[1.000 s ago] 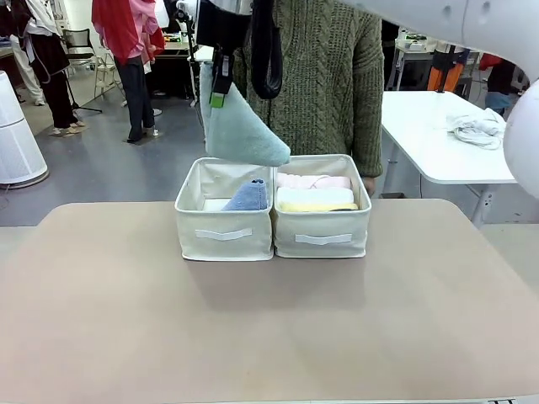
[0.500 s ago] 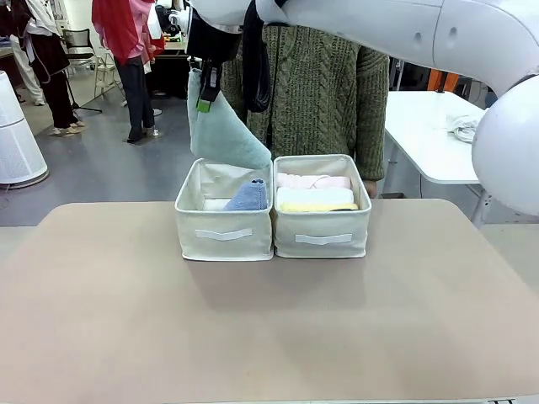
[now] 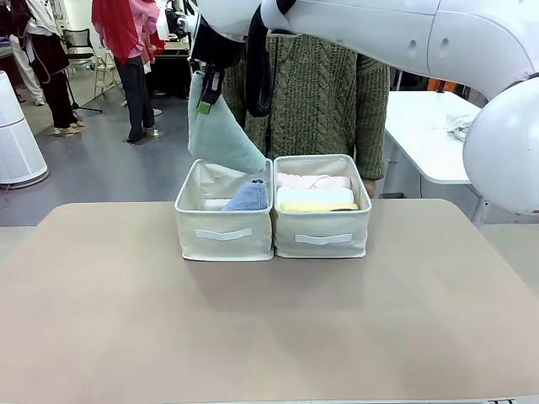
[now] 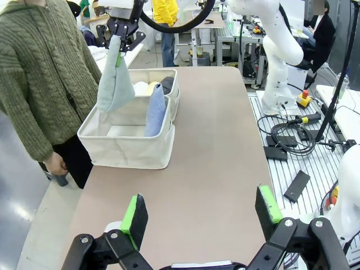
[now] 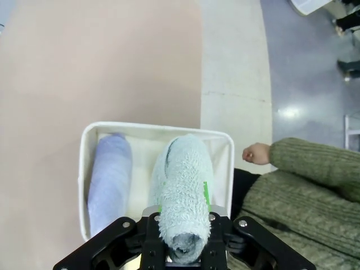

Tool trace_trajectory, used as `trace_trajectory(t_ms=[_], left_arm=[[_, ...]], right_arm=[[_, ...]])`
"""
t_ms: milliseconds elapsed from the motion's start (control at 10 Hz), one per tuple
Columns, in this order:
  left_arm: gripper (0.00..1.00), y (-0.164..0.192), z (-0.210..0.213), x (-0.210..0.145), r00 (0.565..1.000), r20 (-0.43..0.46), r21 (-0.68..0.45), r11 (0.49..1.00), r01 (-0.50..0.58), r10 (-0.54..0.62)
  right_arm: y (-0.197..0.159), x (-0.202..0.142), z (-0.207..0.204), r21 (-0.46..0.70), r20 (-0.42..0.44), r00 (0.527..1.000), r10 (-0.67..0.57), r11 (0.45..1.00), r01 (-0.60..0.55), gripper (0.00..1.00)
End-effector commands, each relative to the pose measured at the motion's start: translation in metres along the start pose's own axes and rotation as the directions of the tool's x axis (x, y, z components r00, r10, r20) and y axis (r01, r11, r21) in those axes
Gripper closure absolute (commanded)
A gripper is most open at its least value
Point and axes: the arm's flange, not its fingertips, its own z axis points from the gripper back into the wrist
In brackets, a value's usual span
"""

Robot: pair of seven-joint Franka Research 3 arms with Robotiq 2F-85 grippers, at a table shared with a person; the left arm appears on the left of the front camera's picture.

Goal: Sort the towels based on their folding style.
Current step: Pick up another triangle-folded towel from the table and place it in the left Fabric basket.

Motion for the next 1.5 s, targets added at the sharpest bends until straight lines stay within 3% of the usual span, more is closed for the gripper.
trace_trajectory(t_ms=[0,1400], left_arm=[[0.0,-0.002,0.001,0.0,1.0,0.004,0.004,1.0,0.001,-0.001],[0.0,-0.002,0.001,0.0,1.0,0.004,0.004,1.0,0.001,-0.001]], right_arm=[[-0.001,-0.006,-0.011,0.025,0.035,0.999,-0.019,1.0,0.018,0.8],[-0.012,-0.044,-0.123,0.217,0.005,0.997,-0.083,0.973,0.08,0.8]])
